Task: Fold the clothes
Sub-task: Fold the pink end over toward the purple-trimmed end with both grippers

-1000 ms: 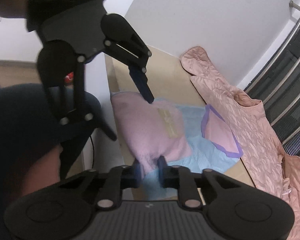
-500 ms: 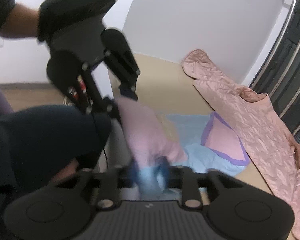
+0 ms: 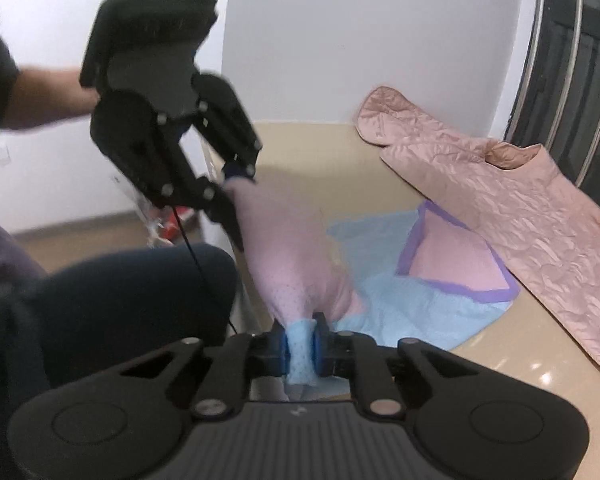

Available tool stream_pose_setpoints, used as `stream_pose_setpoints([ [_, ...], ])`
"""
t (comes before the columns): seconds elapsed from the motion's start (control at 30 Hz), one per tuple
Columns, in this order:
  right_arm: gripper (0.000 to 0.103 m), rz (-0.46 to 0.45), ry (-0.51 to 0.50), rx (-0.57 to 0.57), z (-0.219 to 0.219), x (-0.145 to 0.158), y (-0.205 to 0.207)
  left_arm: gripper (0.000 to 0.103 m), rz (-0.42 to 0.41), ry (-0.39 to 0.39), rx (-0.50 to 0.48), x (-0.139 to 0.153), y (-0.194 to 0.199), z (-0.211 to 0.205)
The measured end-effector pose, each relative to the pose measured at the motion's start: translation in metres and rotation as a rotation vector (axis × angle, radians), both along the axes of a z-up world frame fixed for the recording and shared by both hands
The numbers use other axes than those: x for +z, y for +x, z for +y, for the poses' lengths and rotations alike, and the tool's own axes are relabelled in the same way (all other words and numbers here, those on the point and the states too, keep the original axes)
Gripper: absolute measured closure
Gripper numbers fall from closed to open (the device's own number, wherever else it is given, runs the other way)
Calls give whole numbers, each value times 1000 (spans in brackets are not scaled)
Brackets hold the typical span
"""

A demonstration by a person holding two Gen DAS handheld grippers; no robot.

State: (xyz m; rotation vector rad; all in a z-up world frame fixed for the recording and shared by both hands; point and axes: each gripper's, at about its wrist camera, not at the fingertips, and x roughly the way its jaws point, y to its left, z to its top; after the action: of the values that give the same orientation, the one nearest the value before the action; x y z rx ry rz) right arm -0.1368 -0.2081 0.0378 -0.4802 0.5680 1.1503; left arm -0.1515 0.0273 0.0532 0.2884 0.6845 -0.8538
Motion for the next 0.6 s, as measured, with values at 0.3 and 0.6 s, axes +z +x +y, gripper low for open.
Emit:
stream_pose_setpoints([
  [0.3,88,209,71,-84,-10,23,86,85,153,-144,144,8,86,22],
  [0.6,56,216,122,-392,-5,1,133,41,283,-251,367,-19,120,44],
])
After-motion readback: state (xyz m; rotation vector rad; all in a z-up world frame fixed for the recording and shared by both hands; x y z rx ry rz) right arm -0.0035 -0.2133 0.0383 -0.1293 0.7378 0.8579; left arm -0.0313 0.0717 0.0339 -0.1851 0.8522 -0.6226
